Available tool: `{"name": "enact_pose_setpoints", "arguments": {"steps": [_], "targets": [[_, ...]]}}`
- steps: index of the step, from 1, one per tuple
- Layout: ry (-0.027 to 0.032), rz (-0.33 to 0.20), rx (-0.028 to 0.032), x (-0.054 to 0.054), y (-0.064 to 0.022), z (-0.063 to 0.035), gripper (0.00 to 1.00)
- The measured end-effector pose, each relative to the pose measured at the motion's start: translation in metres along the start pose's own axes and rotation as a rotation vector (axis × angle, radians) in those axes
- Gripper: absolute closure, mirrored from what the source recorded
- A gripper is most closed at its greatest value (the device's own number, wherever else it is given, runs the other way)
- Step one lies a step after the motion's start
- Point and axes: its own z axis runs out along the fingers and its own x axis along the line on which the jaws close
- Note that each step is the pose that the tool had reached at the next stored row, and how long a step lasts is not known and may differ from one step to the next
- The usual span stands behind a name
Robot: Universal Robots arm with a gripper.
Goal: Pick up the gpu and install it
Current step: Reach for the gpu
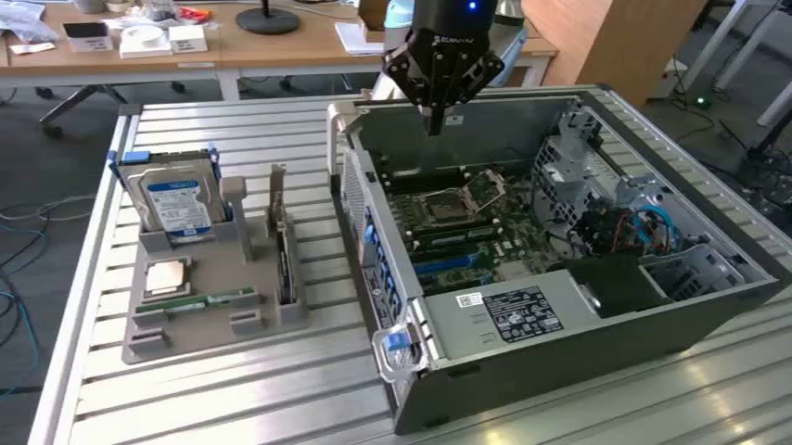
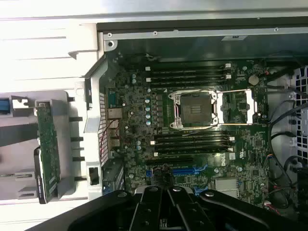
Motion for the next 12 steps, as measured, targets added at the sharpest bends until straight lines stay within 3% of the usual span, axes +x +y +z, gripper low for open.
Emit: {"name": "enact_pose_setpoints", "arguments": {"steps": [12], "targets": [[-0.0001,0.000,0.0000,0.0029,-0.0002,-0.0001,0.89]]}}
